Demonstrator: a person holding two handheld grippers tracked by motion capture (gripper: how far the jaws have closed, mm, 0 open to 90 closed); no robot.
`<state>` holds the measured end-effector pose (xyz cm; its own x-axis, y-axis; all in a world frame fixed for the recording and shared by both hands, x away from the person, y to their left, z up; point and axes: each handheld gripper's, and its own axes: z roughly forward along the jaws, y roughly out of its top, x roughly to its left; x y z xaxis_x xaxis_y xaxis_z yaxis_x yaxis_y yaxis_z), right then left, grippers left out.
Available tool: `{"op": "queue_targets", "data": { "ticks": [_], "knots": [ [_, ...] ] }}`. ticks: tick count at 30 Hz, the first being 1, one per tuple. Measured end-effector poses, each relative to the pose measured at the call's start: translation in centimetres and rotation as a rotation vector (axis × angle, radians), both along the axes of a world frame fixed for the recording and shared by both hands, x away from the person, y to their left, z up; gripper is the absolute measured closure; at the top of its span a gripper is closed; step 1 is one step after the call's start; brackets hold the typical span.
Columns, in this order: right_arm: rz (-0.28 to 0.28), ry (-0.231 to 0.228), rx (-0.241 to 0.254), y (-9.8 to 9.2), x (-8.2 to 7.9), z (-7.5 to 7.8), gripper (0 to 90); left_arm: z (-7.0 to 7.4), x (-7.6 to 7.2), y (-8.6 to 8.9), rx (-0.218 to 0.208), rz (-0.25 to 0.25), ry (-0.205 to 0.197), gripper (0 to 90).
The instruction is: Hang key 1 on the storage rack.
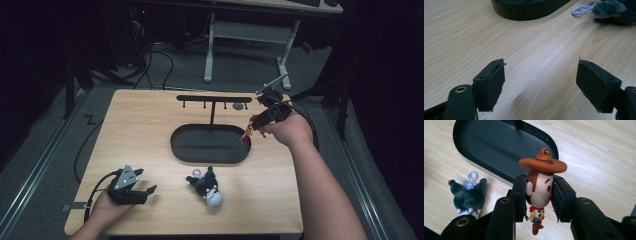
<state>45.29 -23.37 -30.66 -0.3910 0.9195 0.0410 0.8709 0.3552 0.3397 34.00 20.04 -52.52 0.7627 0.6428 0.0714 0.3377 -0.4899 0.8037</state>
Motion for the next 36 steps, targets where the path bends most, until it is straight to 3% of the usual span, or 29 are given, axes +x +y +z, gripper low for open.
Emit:
{"op": "queue_targets", "data": {
  "ticks": [23, 36],
  "knots": [
    [0.009, -0.022, -0.013, 1.4, 2.4, 1.9, 66.5, -0.1, 0.1, 0.1, -0.004, 0.000, -0.001, 23.6],
    [-0.029, -0.044, -0.003, 0.7, 4.2, 1.1, 66.5, -0.1, 0.1, 0.3, -0.003, 0.007, 0.004, 23.6]
  ]
}}
